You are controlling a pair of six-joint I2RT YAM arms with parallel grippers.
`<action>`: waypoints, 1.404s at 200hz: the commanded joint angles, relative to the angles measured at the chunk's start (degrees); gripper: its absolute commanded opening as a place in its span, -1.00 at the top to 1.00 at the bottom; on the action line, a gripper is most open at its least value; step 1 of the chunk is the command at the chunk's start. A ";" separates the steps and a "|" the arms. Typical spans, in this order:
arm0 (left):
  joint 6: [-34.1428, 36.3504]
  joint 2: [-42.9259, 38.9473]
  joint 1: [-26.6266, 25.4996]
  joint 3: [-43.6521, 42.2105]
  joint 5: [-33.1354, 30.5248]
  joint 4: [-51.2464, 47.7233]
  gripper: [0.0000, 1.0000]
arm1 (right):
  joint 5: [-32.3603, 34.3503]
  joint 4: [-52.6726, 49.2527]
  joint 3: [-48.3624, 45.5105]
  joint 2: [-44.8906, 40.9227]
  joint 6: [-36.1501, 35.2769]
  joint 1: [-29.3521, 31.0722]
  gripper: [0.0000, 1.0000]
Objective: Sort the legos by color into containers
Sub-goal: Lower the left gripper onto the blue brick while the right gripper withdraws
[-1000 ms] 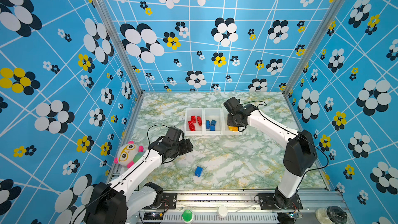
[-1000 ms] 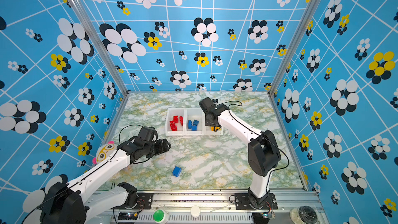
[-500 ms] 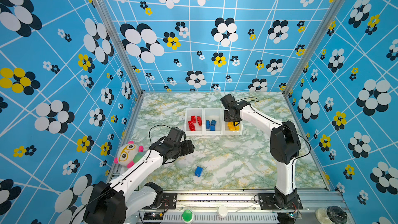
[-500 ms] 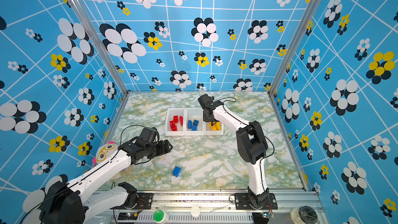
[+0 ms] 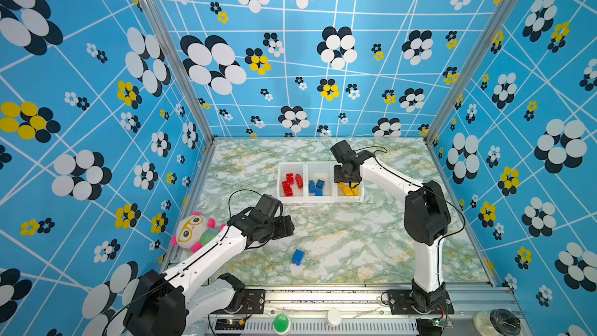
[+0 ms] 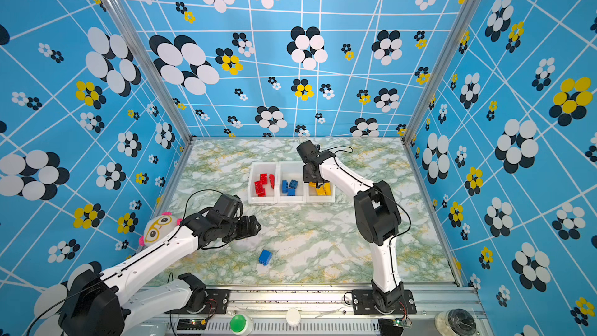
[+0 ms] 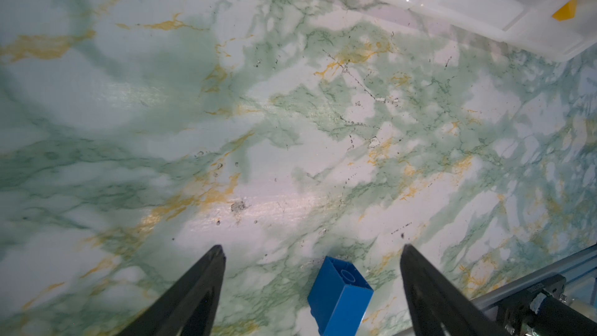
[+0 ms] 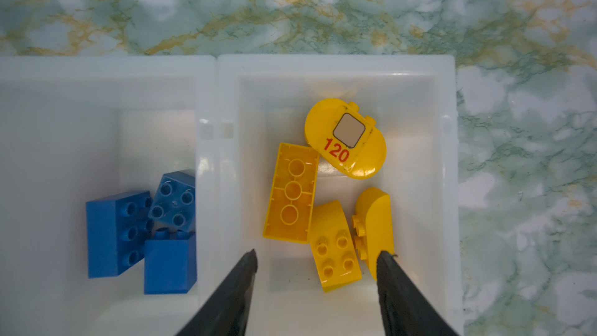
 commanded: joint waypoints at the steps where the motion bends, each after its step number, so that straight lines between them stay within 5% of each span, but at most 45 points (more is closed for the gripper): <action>1: 1.72 -1.54 -1.81 2.34 -1.22 -4.75 -0.73 | -1.86 -0.91 -1.99 -5.55 1.13 -0.17 -0.31; 108: 3.39 1.28 -14.45 4.52 -6.25 -12.61 -0.74 | -12.20 3.04 -22.44 -24.76 7.81 1.65 -0.68; 185: 4.10 8.83 -22.09 7.98 -10.72 -13.48 -0.65 | -14.18 1.83 -37.60 -39.77 13.65 4.23 -0.77; 281: 4.45 17.38 -26.47 10.82 -12.05 -11.78 -0.48 | -14.09 1.64 -41.50 -43.94 15.98 5.35 -0.81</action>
